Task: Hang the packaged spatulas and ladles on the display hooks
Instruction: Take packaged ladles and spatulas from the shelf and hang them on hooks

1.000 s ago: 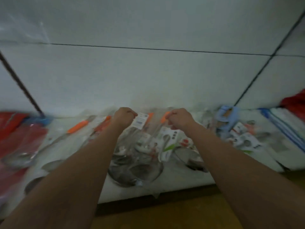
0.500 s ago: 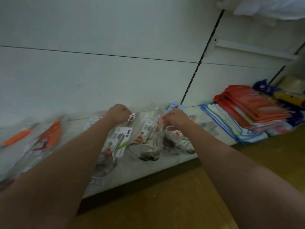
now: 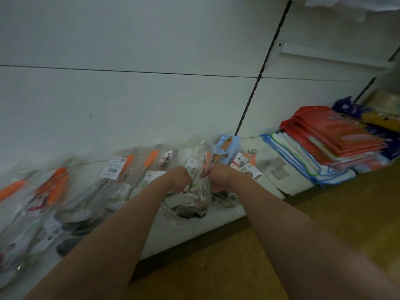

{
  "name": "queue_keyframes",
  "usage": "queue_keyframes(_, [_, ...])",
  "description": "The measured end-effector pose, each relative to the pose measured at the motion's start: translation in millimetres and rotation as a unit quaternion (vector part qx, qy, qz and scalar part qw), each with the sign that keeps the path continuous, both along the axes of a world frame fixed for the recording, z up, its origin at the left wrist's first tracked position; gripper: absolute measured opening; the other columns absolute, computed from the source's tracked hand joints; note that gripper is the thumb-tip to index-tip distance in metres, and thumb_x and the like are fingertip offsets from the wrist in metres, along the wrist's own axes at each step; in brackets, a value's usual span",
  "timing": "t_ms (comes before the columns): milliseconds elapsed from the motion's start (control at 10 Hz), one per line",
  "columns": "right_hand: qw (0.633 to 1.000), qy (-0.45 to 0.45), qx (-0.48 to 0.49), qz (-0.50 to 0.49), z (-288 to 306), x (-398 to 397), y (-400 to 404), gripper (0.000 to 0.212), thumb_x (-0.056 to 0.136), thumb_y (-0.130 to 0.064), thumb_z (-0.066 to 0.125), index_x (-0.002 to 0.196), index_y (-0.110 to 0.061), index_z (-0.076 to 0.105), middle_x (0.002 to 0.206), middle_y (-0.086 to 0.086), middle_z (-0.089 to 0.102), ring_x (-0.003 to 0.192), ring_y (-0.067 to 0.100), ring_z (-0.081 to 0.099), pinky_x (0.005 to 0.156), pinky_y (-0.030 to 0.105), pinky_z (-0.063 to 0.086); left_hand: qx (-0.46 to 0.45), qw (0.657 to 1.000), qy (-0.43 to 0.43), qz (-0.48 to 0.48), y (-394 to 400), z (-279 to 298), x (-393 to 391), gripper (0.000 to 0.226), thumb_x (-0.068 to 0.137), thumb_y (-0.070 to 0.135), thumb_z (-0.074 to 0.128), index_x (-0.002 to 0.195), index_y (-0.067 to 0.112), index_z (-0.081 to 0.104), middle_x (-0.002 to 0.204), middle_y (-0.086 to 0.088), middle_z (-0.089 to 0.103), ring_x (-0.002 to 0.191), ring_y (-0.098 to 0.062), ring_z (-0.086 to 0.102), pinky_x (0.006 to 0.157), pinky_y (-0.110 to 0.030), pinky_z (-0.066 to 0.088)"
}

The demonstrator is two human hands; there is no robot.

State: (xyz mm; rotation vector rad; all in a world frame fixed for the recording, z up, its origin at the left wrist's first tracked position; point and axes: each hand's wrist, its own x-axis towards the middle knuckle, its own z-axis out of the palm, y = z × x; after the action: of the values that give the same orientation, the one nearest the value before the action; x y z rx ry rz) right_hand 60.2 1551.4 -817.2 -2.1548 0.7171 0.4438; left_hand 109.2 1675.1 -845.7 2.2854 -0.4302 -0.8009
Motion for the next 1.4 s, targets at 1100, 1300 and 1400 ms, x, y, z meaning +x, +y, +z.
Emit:
queue_keyframes(1100, [0.987, -0.043, 0.106, -0.114, -29, 40, 26, 0.049, 0.103, -0.029, 0.030, 0.143, -0.001, 0.030, 0.147, 0.016, 0.032, 0.133, 0.033, 0.036, 0.108, 0.042, 0.038, 0.269, 0.916, -0.298, 0.014, 70, -18, 34, 0.057, 0.086, 0.025, 0.060, 0.132, 0.010, 0.031, 0.133, -0.021, 0.032, 0.121, -0.034, 0.041, 0.099, -0.038, 0.037])
queue_keyframes(1300, [0.989, -0.044, 0.043, -0.132, -44, 50, 20, 0.048, 0.101, -0.026, 0.031, 0.135, 0.006, 0.040, 0.142, 0.022, 0.041, 0.133, 0.036, 0.037, 0.113, 0.044, 0.028, 0.164, 0.902, -0.399, -0.003, 47, -24, 33, 0.052, 0.083, 0.040, 0.057, 0.125, 0.015, 0.039, 0.128, -0.011, 0.036, 0.117, -0.028, 0.036, 0.097, -0.037, 0.033])
queue_keyframes(1400, [0.971, -0.089, 0.111, -0.190, -45, 48, 18, 0.044, 0.100, -0.018, 0.034, 0.137, 0.006, 0.038, 0.142, 0.023, 0.041, 0.130, 0.036, 0.041, 0.108, 0.044, 0.038, 0.064, 0.935, -0.349, -0.023, 23, -18, 26, 0.038, 0.087, 0.025, 0.056, 0.121, 0.013, 0.045, 0.125, -0.009, 0.046, 0.112, -0.025, 0.045, 0.090, -0.033, 0.038])
